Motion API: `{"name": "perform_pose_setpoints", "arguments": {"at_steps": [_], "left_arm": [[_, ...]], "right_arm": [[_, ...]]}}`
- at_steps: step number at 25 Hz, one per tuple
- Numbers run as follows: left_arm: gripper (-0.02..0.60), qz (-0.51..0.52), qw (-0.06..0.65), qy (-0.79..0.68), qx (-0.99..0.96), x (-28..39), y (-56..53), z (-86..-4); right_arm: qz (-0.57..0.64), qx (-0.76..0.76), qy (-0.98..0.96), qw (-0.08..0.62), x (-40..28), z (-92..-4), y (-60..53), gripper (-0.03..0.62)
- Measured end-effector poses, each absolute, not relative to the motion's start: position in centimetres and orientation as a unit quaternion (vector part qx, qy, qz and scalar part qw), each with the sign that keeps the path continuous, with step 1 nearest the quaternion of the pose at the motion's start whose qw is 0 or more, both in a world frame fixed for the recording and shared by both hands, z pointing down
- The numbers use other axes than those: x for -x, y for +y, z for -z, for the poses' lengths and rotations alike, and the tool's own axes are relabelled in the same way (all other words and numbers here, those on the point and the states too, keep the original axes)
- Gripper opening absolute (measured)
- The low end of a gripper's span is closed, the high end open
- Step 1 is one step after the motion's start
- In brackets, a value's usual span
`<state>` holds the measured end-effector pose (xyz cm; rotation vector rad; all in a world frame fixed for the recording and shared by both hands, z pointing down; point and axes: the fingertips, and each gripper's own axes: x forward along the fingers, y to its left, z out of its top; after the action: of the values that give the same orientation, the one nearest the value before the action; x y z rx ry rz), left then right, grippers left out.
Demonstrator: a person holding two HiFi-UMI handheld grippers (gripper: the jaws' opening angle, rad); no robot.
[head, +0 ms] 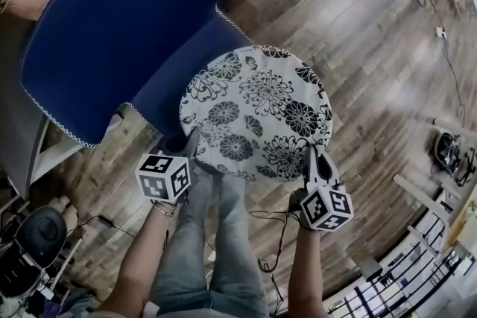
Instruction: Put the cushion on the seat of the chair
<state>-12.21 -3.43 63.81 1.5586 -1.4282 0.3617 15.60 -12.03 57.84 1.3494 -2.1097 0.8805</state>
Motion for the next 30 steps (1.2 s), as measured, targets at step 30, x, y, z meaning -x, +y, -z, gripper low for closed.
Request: {"name": "perform_pose_setpoints", "arguments": {"at_steps": [30], "left_arm": [[0.018, -0.221, 0.448, -0.601, -0.624, 12.4, -3.4, -64.8]], "right_arm": [[-0.338, -0.503, -0.755, 0.252, -16.8, -60.6, -13.0, 0.021]]}}
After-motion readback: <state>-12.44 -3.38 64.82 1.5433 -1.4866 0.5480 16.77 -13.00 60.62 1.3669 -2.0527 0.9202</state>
